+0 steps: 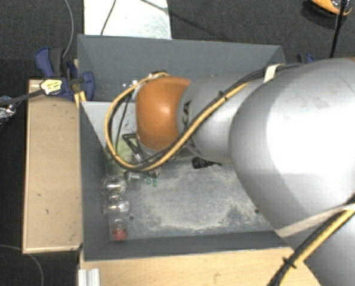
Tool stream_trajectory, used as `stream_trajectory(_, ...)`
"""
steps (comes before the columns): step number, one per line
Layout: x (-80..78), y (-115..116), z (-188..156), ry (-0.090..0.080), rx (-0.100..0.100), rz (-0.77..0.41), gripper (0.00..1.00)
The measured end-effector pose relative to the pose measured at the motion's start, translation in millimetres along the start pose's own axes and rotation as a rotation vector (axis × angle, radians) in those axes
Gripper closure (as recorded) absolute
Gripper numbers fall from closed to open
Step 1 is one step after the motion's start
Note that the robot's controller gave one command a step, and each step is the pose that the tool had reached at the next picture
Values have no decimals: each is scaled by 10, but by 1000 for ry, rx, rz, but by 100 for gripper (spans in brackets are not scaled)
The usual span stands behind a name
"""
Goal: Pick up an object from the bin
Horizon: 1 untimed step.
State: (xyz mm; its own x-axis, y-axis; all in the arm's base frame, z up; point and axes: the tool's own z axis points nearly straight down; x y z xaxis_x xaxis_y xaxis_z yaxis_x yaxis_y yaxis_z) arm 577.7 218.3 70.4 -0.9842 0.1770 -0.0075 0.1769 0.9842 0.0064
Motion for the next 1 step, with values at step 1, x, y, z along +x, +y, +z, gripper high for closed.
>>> stream_trajectory(1, 44, -7, -540, 4, 3, -11, 100)
